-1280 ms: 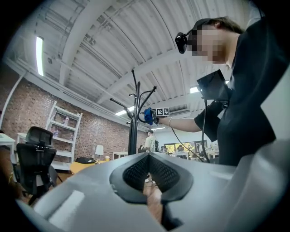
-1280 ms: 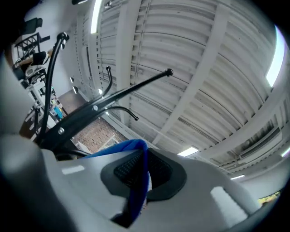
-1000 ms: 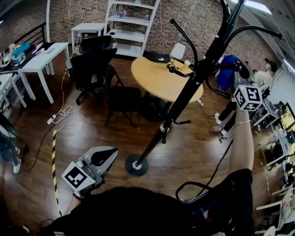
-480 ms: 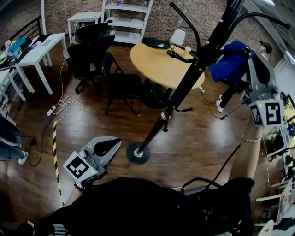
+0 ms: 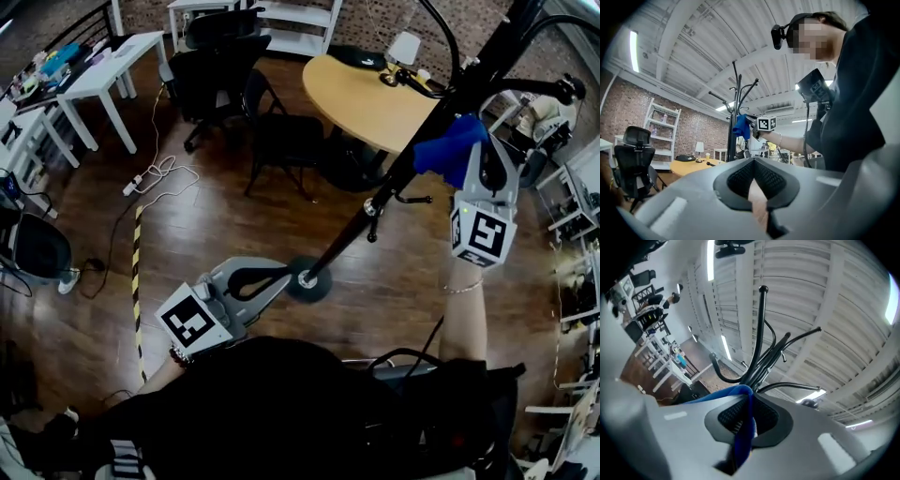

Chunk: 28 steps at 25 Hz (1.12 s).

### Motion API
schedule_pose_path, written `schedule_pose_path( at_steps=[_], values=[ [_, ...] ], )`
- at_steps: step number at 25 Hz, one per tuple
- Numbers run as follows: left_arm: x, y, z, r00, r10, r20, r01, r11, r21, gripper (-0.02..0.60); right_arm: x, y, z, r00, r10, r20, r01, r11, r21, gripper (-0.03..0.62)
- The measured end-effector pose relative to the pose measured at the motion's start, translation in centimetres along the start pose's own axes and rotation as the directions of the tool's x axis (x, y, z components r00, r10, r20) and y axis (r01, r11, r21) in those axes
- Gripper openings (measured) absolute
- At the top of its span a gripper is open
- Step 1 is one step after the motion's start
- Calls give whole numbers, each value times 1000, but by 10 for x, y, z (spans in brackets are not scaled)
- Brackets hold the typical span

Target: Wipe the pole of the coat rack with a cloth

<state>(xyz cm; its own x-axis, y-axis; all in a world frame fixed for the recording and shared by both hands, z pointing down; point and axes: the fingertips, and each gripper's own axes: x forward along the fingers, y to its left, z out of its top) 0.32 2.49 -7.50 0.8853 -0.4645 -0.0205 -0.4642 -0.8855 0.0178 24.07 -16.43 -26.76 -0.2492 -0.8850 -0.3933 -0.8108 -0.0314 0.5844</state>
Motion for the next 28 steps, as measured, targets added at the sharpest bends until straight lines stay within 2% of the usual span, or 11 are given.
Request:
schedule_pose_path(
  at_steps=[4,8,10,13,16,18,20,23,28],
  values=[
    [-9,27,-6,997,79,6,-78,996,-42,-5,37,12,-34,1000,-6,-21,7,998,63,20],
    [-9,51,-14,989,144,-19,-145,988,-59,-5,62,12,-73,1000,-15,-9,17,964,267,18],
    [-15,57,-10,986,165,-28,-166,984,-62,-5,63,21,-73,1000,3,-19,3,955,296,18],
    [-25,54,-6,987,161,-18,-162,985,-60,-5,49,40,-77,999,10,-49,4,963,270,18],
    [-11,55,-9,990,138,-26,-139,988,-67,-5,40,60,-118,996,21,-91,8,950,312,17],
    [-1,55,-13,991,122,-47,-125,989,-78,-5,31,78,-146,988,67,-137,-18,944,329,17],
    [6,54,-17,992,104,-71,-110,990,-84,-5,19,102,-174,971,138,-196,-64,938,342,17],
    [11,41,-19,993,73,-90,-82,992,-95,-5,-11,138,-210,927,241,-288,-118,914,387,18],
    [22,23,-17,994,17,-104,-26,995,-93,-5,-43,178,-245,869,321,-376,-153,898,413,17]
  ],
)
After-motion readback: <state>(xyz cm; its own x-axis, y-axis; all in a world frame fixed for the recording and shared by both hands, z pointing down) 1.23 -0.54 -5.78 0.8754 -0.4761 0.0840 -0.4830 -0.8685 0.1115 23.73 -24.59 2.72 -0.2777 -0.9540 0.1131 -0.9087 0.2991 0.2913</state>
